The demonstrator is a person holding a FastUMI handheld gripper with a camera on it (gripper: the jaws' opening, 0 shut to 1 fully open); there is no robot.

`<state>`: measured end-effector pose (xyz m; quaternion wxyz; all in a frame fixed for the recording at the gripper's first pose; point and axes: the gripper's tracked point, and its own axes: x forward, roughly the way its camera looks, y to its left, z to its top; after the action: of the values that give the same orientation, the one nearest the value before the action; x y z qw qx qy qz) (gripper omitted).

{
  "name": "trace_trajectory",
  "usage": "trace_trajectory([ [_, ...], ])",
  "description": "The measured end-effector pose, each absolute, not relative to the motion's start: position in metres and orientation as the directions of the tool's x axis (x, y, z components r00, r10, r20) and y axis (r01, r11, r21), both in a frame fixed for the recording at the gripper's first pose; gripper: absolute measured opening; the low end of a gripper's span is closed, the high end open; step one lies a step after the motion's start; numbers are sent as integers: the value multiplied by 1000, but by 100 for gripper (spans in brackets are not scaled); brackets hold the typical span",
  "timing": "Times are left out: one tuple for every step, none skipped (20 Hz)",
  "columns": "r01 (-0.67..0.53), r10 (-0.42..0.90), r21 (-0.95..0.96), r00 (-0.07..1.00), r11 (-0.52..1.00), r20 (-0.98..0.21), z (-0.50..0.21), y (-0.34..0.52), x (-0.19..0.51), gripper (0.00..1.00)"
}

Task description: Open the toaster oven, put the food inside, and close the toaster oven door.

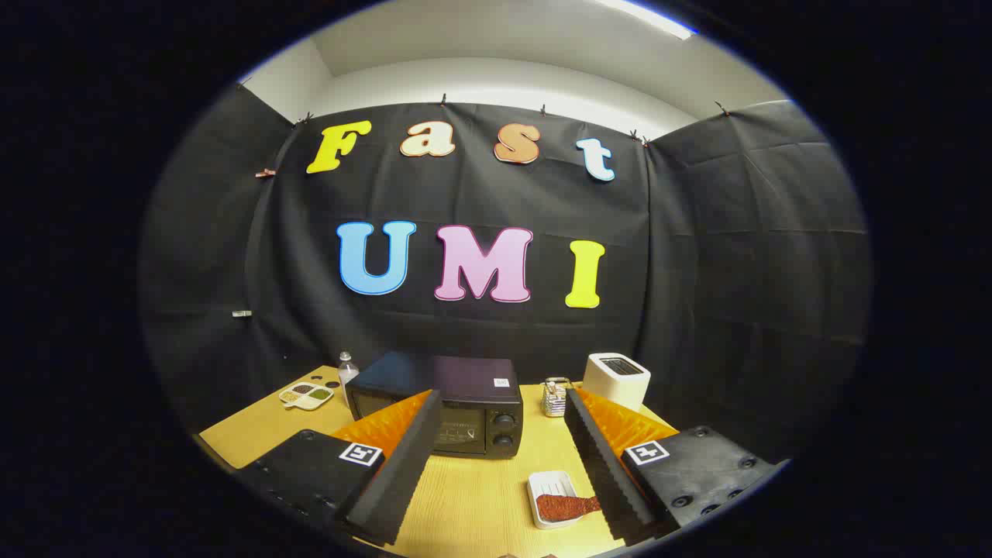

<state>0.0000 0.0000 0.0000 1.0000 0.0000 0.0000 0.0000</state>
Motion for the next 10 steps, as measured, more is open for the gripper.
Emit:
trace_trajectory([
  [-3, 3, 4, 1000, 1000, -6, -2, 1, 1, 97],
  [-3, 3, 5, 1000, 1000, -10, -2, 1, 1, 97],
  [-3, 3, 3, 1000, 1000, -12, -2, 0, 2, 97],
  [-2, 2, 1, 1000, 1000, -10, -3, -1, 2, 97],
  [0, 0, -1, 1000, 1000, -10, -2, -2, 2, 97],
  [2, -2, -2, 1000, 1000, -11, -4, -3, 3, 97],
  [4, -4, -1, 1000, 1000, -18, -6, -5, 4, 97],
  [6, -6, 1, 1000, 1000, -24, -7, -6, 4, 97],
  [6, -6, 3, 1000, 1000, -25, -7, -7, 5, 97],
  [5, -5, 2, 1000, 1000, -26, -6, -6, 5, 97],
])
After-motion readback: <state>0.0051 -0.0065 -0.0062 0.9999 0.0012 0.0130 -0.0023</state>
